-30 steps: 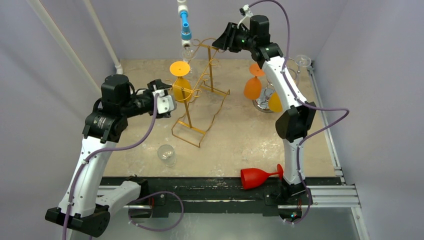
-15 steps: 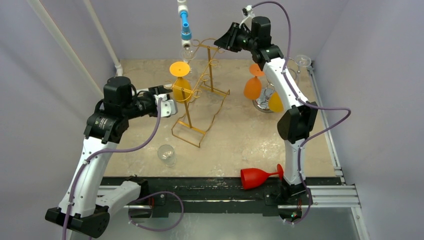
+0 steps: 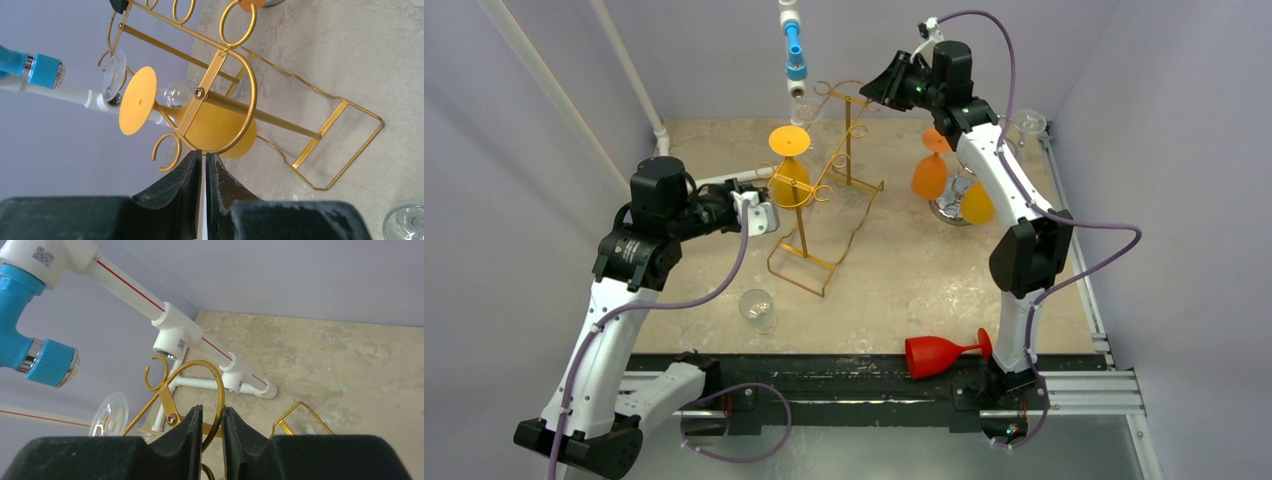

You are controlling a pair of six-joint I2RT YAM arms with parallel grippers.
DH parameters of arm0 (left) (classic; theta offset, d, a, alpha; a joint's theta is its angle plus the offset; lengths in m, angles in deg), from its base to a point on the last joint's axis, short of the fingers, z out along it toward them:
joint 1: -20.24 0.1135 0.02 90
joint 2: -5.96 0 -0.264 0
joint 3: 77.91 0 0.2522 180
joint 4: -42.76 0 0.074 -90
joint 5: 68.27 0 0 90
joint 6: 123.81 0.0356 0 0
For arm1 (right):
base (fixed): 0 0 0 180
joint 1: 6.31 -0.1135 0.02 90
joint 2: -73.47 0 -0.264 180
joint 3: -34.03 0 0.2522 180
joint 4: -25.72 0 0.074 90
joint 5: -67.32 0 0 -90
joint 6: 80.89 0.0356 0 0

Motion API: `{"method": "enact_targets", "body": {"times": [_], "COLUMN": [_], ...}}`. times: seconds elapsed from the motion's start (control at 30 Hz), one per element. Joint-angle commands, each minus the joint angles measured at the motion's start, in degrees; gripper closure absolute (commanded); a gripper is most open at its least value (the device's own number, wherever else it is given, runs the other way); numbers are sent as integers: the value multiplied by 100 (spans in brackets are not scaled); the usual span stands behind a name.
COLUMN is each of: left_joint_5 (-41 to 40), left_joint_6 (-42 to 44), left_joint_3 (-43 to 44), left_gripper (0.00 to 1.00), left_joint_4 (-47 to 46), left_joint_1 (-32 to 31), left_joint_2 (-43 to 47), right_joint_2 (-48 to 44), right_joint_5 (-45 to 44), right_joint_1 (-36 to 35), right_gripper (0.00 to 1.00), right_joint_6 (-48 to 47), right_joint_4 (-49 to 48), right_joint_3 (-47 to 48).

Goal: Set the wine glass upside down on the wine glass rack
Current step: Adjust the wine rack at the center of the board.

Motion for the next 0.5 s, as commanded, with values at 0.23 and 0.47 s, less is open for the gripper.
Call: {"method": "enact_targets", "body": {"times": [0.23, 0.47], "left_joint_5": [-88, 302], "left_joint_6": [217, 407], "left_joint_3": [144, 249], "left_gripper": [66, 42], "left_joint_4": [118, 805], "left_joint_1": [-36, -36], "left_joint_2": [157, 522], "right_joint_2": [-442, -508], "right_joint_5": [-426, -701], "right_joint_1": [-382, -399], "right_gripper": [80, 81], "right_joint_6": [82, 141], "right_joint_4": [-146, -205], "right_joint_3": [-57, -99]}}
